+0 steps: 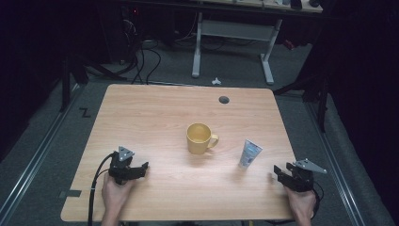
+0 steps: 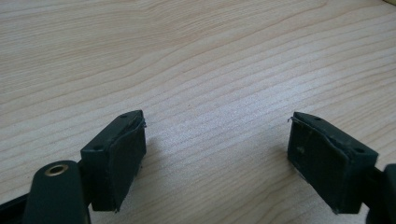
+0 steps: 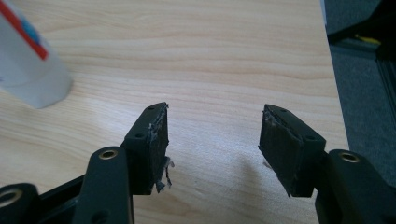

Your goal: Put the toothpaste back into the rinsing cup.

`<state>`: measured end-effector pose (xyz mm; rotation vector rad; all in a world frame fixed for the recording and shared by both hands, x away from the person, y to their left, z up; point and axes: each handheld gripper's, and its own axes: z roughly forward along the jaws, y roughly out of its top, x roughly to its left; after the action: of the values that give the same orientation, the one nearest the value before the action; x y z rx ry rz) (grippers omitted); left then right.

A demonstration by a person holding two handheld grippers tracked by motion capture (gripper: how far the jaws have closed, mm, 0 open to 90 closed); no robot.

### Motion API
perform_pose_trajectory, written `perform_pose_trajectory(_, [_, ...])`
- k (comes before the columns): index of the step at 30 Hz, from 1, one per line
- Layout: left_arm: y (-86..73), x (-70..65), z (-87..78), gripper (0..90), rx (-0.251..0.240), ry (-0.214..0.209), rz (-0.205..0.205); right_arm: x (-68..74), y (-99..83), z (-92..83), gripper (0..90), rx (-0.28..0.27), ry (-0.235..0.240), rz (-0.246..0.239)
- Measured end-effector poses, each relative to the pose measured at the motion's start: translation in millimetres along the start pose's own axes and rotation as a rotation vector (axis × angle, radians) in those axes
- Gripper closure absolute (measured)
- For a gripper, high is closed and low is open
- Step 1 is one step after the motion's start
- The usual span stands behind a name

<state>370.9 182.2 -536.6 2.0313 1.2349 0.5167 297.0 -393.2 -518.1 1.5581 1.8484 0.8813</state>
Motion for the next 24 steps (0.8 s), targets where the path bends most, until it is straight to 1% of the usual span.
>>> perform_pose_trajectory(4, [0.0,0.0,0.0,19.8,0.0,0.0,0.0,6.7,-3.8,-9.1,43.2,-0.027,-0.001,-0.006])
perform_pose_trajectory(7, [0.1,0.0,0.1,20.2,-0.001,0.002,-0.002,11.2,-8.7,-15.3,43.3,-0.054,0.007,0.007])
perform_pose_trajectory(9, [0.1,0.0,0.1,20.2,-0.001,0.002,-0.002,13.5,-12.0,-19.4,47.0,-0.066,0.032,0.02])
perform_pose_trajectory(10, [0.1,0.0,0.1,20.3,-0.001,0.003,-0.002,14.5,-13.5,-20.9,48.9,-0.069,0.052,0.026])
perform_pose_trajectory(13, [0.1,-0.1,0.1,20.5,-0.001,0.004,-0.003,21.3,-17.2,-26.1,50.8,-0.078,0.083,0.034])
perform_pose_trajectory(16, [0.1,-0.1,0.1,20.6,-0.001,0.005,-0.003,29.1,-19.3,-29.2,50.6,-0.087,0.102,0.022])
perform_pose_trajectory(17, [0.1,-0.1,0.1,20.6,-0.002,0.005,-0.003,32.8,-19.3,-29.5,49.8,-0.089,0.109,0.01])
perform_pose_trajectory(18, [0.1,0.0,0.1,20.6,-0.002,0.004,-0.004,35.0,-19.1,-29.7,48.6,-0.087,0.111,0.006])
perform_pose_trajectory(24, [0.0,-0.1,0.1,21.3,-0.005,0.008,-0.008,52.0,-10.8,-29.5,41.5,-0.089,0.16,-0.03])
